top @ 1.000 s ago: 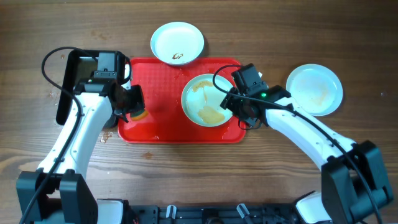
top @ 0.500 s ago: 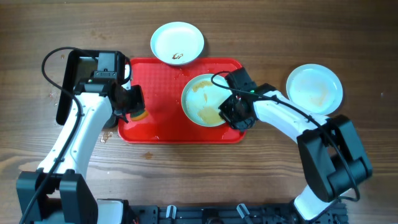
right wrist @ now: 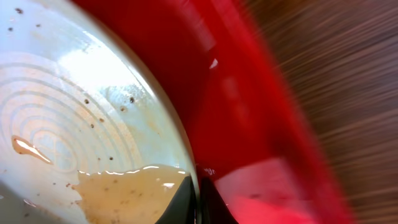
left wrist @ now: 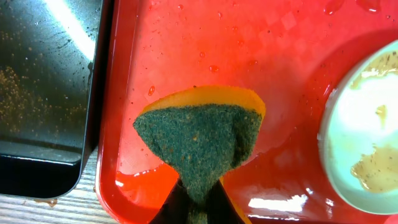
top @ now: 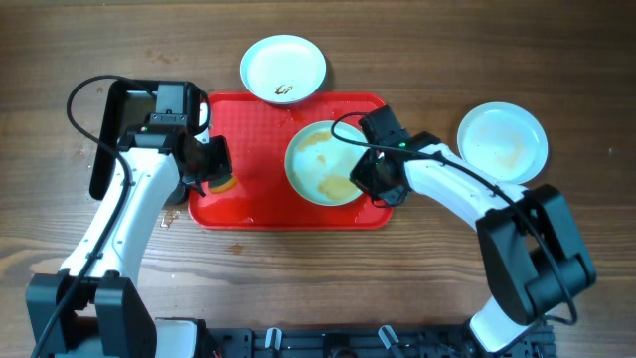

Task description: Clean dirty plates on tray and stack at the side

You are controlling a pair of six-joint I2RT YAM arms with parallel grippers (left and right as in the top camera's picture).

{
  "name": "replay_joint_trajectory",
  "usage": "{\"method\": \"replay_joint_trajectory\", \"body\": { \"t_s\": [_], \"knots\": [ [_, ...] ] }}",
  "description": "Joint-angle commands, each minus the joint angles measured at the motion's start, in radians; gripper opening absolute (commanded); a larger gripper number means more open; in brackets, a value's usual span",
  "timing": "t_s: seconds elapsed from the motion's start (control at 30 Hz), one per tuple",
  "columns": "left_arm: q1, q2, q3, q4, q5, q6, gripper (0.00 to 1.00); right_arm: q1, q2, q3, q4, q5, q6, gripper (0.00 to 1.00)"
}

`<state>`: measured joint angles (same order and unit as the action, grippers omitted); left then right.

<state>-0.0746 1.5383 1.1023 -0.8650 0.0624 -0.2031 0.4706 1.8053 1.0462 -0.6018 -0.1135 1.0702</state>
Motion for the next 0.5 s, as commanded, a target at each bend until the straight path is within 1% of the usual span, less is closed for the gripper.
{"method": "replay_joint_trajectory", "body": {
  "t_s": [0.0,0.1,0.2,0.27,0.3,0.33,0.37,0.43,0.47],
  "knots": [
    [0.006,0.006,-0.002,0.0,0.016,0.013,0.04,0.001,-0.126,-0.016,-0.032,0.171,-0.085,0.05],
    [0.006,0.006,-0.002,0.0,0.016,0.012,0.04,0.001,-0.202,-0.016,-0.044,0.202,-0.135,0.05],
    [0.006,0.006,-0.002,0.0,0.016,0.012,0.04,0.001,-0.234,-0.016,-0.05,0.226,-0.161,0.05],
    [0.006,0.006,-0.002,0.0,0.016,0.012,0.04,0.001,-0.235,-0.016,-0.076,0.227,-0.132,0.05],
    [0.006,0.006,-0.002,0.0,0.016,0.012,0.04,0.001,-0.234,-0.016,-0.101,0.231,-0.086,0.05],
    [0.006,0.006,-0.003,0.0,0.016,0.012,0.04,0.001,-0.231,-0.016,-0.135,0.235,-0.015,0.2],
    [0.006,0.006,-0.003,0.0,0.016,0.012,0.04,0.001,-0.227,-0.016,-0.141,0.237,0.011,0.28],
    [0.006,0.006,-0.002,0.0,0.016,0.012,0.04,0.001,-0.217,-0.016,-0.119,0.237,0.003,0.31],
    [0.006,0.006,-0.002,0.0,0.016,0.013,0.04,0.001,-0.213,-0.016,-0.095,0.231,-0.019,0.36]
  ]
}}
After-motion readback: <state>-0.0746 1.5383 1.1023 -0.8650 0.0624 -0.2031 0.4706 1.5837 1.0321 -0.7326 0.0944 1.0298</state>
